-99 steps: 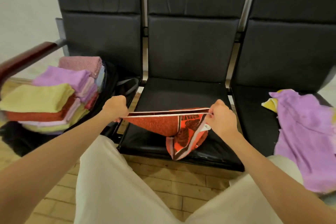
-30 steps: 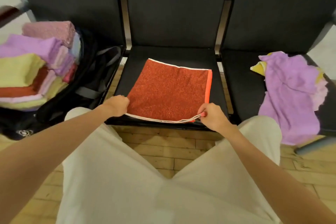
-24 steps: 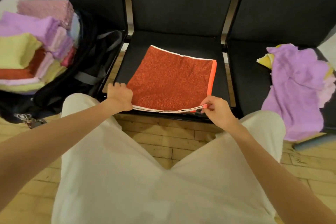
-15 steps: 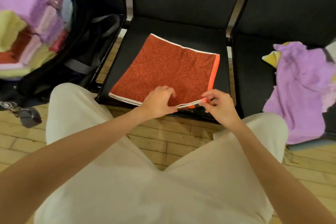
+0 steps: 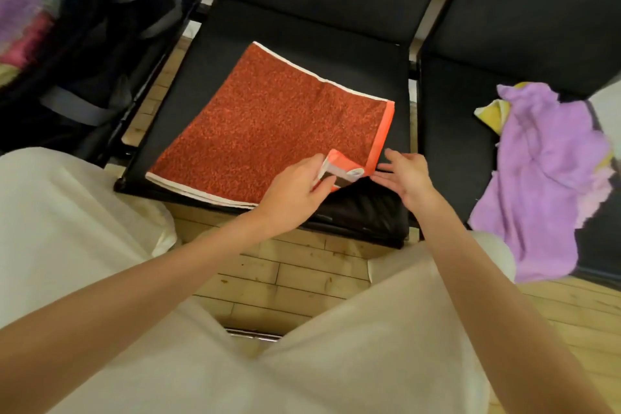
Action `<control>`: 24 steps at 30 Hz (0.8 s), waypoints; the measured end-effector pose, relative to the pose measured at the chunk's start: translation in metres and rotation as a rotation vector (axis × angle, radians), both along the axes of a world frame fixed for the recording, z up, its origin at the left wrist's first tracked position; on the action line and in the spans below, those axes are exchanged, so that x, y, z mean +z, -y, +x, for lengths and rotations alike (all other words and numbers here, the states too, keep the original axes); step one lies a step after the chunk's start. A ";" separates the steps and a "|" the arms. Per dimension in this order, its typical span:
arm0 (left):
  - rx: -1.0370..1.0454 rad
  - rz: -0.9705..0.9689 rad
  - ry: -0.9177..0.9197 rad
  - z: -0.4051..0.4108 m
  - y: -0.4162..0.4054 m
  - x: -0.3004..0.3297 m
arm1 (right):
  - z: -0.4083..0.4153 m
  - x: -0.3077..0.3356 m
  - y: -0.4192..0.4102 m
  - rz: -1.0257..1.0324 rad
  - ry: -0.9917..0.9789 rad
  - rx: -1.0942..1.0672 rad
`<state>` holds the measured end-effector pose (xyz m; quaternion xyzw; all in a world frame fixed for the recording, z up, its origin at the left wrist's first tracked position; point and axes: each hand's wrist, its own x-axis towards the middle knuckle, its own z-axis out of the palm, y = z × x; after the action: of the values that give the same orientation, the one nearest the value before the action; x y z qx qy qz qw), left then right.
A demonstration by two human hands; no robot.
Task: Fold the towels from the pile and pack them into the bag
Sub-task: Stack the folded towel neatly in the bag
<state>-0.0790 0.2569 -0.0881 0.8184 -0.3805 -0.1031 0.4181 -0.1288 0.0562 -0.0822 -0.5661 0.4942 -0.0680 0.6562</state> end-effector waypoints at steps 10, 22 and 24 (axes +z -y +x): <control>0.034 0.056 -0.279 -0.020 -0.033 0.026 | 0.070 -0.020 0.026 -0.312 -0.058 -0.037; 0.274 -0.144 -0.858 -0.031 -0.058 0.044 | 0.087 0.012 0.007 -0.370 0.312 -0.113; 0.311 -0.197 -0.856 -0.024 -0.072 0.048 | 0.107 0.015 -0.012 -0.396 0.324 -0.093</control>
<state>-0.1032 0.3293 -0.0402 0.7060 -0.0547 -0.3312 0.6236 -0.0216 0.0677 -0.0677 -0.6418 0.3854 -0.2833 0.5995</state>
